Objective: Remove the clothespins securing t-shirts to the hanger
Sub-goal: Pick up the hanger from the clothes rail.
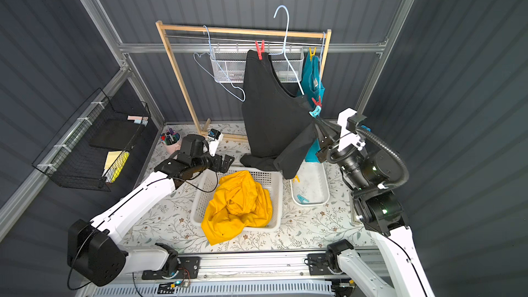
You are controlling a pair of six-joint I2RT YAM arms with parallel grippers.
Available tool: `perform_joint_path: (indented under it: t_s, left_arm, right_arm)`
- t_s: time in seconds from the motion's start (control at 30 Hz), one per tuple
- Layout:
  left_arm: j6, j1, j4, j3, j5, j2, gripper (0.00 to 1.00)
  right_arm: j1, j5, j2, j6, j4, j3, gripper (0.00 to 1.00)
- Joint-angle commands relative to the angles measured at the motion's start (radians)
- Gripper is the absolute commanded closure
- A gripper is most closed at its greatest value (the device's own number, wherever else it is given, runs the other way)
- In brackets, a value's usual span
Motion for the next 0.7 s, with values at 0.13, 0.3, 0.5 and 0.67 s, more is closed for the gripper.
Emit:
perform_joint_path:
  t_s: [0.13, 0.3, 0.5, 0.67]
  left_arm:
    - [-0.012, 0.004, -0.027, 0.002, -0.043, 0.011, 0.00]
    - [-0.003, 0.005, -0.032, 0.002, -0.072, 0.003, 0.00]
    - [-0.002, 0.004, -0.027, -0.003, -0.083, 0.000, 0.00]
    - [-0.006, 0.004, -0.028, 0.000, -0.081, -0.001, 0.00]
  right_arm:
    - [-0.004, 0.024, -0.026, 0.023, 0.145, 0.083, 1.00]
    - [-0.005, 0.009, -0.031, 0.059, 0.178, 0.116, 1.00]
    - [-0.004, -0.012, -0.017, 0.130, 0.232, 0.165, 1.00]
    - [-0.004, -0.071, 0.019, 0.167, 0.247, 0.249, 1.00]
